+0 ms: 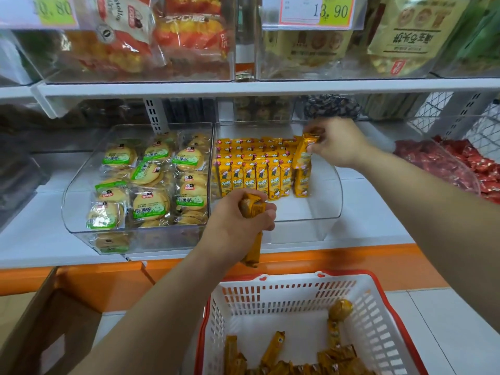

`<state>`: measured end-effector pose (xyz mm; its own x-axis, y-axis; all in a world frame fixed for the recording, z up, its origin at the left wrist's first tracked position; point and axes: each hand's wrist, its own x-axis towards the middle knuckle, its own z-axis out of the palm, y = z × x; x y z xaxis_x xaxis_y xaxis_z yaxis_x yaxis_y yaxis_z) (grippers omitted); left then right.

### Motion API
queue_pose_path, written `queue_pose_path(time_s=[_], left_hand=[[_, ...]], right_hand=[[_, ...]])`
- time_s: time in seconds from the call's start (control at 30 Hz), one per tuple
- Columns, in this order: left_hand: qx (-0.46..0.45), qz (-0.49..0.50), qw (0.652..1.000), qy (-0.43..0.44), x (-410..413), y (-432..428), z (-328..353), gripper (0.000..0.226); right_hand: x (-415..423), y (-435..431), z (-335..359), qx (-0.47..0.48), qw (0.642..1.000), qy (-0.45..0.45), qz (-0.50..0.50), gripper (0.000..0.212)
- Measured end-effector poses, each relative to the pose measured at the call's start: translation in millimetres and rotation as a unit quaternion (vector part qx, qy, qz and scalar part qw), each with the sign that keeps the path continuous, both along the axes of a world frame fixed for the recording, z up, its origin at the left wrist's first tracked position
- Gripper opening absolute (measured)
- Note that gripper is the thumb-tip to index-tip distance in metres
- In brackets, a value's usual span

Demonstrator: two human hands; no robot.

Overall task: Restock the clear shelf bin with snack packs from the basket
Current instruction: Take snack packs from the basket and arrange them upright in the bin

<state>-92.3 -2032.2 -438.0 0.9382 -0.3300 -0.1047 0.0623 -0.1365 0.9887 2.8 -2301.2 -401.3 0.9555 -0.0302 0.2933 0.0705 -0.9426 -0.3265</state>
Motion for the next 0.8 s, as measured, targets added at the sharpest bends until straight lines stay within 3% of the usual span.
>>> queue_pose_path(time_s=[0.17, 0.57, 0.8], left_hand=[[-0.01, -0.013, 1.0, -0.001, 2, 3, -1, 0.023], [0.002, -0.024, 1.0, -0.007, 2, 4, -2, 0.022], [0.008, -0.021, 1.0, -0.009, 1, 1, -1, 0.021]], right_hand=[[13, 7, -6, -0.047, 0.999, -0.001, 0.005, 0.039], [17, 10, -13, -0.059, 0.998, 0.024, -0.014, 0.036], [24, 21, -22, -0.204, 0.977, 0.062, -0.015, 0.042]])
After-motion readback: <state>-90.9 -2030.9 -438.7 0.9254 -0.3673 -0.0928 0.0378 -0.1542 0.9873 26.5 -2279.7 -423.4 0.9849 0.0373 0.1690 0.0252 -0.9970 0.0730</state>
